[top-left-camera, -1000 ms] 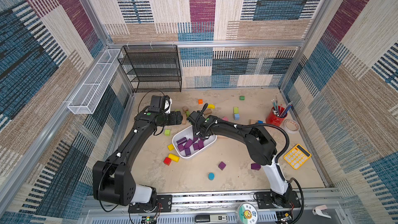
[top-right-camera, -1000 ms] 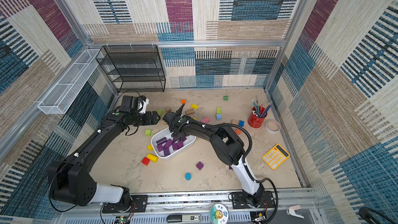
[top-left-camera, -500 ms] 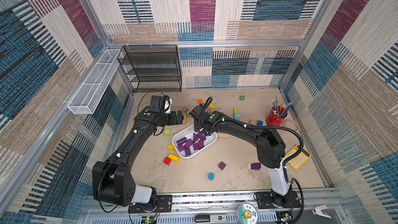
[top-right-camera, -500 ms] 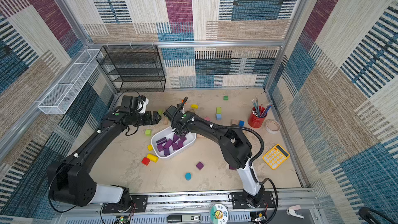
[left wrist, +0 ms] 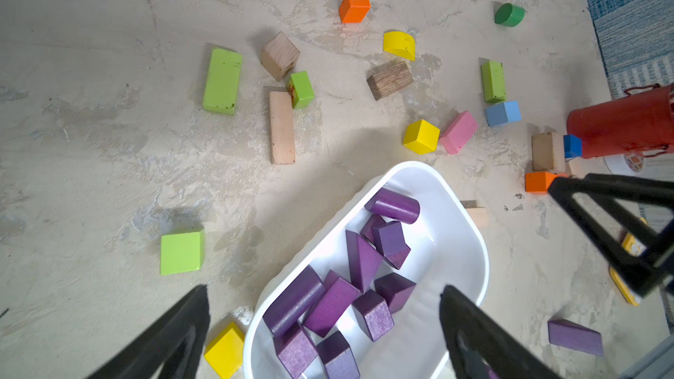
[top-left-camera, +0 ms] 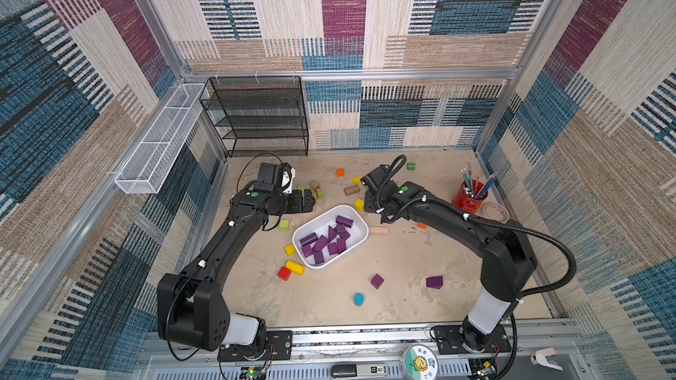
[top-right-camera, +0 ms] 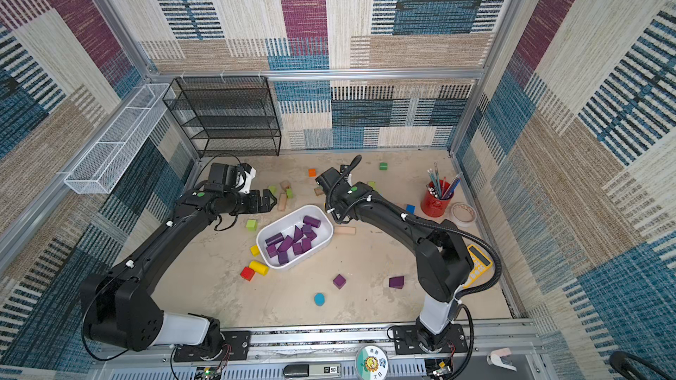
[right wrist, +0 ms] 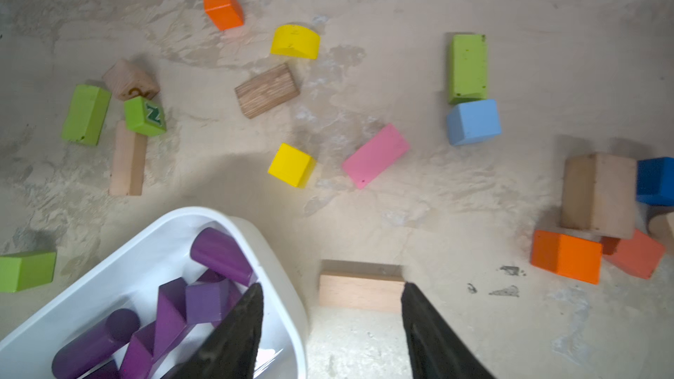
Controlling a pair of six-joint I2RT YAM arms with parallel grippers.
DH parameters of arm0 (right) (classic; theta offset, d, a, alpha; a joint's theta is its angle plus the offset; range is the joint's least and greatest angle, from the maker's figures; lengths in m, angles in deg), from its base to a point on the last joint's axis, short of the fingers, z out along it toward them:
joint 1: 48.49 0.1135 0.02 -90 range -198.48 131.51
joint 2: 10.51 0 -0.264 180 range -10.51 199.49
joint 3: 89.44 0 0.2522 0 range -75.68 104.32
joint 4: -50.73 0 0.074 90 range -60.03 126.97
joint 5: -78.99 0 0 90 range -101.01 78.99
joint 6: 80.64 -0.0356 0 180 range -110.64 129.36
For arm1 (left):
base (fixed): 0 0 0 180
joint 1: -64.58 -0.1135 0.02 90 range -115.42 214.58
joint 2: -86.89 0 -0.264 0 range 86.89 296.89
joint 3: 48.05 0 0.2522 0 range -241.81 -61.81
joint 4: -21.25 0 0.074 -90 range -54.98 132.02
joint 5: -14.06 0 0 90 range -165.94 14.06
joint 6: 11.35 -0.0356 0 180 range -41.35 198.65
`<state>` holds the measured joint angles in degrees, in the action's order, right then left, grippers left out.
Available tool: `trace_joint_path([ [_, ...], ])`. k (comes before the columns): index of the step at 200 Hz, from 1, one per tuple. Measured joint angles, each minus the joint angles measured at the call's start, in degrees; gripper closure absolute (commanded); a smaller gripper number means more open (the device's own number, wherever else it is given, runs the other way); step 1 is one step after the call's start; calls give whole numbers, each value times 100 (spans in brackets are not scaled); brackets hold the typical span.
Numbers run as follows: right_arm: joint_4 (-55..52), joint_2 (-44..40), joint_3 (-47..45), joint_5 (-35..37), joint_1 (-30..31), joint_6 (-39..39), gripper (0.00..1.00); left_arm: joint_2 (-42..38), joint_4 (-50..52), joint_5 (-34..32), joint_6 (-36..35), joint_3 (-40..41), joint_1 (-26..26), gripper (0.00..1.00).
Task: Pick purple bricks into the storage bin
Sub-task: Place the building block in the storage box, then pick up the building block from the center of the board.
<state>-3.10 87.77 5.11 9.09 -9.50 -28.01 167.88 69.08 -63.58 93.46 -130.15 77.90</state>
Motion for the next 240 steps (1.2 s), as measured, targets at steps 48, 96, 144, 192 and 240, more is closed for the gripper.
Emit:
trace_joint_path([
  [48,323,-710,-903,-118,-455,11,35,0,-2,-9,0,2,411,0],
  [96,496,-1093,-1598,-249,-671,9,35,-4,-2,-24,-2,13,966,0],
  [144,520,-1364,-2052,-365,-791,-37,35,4,-44,48,7,26,1351,0],
  [192,525,-1679,-2476,-470,-914,-101,35,-2,-81,131,22,59,1700,0],
  [240,415,-1897,-2732,-664,-960,-140,35,-74,-85,125,20,74,2074,0],
])
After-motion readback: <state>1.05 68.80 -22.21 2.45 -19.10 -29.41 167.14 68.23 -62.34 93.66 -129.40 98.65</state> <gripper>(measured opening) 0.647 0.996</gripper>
